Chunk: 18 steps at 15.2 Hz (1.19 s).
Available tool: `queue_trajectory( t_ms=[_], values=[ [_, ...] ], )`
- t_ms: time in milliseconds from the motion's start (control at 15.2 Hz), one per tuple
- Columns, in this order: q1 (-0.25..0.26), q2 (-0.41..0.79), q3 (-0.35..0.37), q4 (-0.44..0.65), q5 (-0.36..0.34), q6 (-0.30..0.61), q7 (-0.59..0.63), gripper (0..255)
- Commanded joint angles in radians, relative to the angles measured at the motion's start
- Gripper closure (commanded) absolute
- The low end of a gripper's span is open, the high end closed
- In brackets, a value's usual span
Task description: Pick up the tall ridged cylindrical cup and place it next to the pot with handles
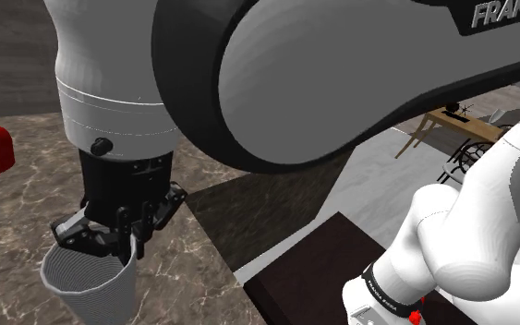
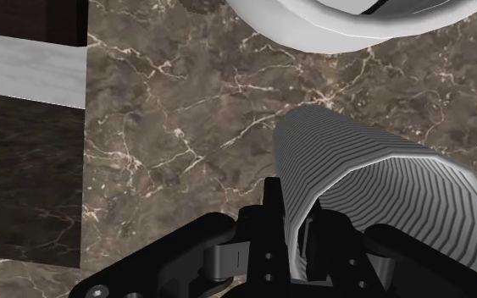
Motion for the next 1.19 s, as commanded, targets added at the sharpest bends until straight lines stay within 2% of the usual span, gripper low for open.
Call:
queue_trajectory(
  t_ms=[0,1122],
  values=[
    [0.001,0.006,0.001,-0.022,-0.002,0.028,0.0,255],
    [0.01,0.101,0.007,-0.162,-0.057,0.25,0.03,255]
  ],
)
